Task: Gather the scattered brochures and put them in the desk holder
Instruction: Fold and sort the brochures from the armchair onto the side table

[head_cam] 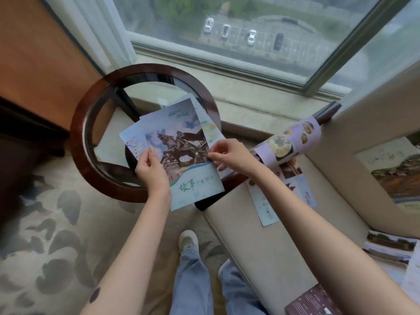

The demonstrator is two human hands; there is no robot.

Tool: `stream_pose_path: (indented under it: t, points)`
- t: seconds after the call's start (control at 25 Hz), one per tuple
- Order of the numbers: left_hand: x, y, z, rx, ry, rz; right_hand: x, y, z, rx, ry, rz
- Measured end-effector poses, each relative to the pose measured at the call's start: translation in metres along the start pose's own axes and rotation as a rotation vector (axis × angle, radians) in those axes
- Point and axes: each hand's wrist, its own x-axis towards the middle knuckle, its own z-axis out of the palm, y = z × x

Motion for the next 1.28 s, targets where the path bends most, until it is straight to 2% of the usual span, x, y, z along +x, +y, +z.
stream_pose_path:
  t: [0.2,0.36,0.64,1.0,1.28]
  points:
    - [0.069,-0.019,-0.041,0.064,0.125,-0.036,0.058,-0.019,0.07,-0.292,0.089,-0.049]
    - [0.112,-0.04,-0.052,0.201,0.051,-0.119,0.096,-0.019,0.102,-0.409,0.169,-0.015]
    - [0.15,-0.063,-0.046,0.258,-0.085,-0.171,0.128,-0.008,0.13,-0.688,0.258,-0.014]
    - [0.173,-0.067,-0.039,0.472,-0.122,-0.175,0.145,-0.005,0.143,-0.885,0.287,-0.047]
    - [0.174,-0.068,-0.04,0.558,-0.123,-0.135,0.145,-0.001,0.152,-0.901,0.319,-0.023]
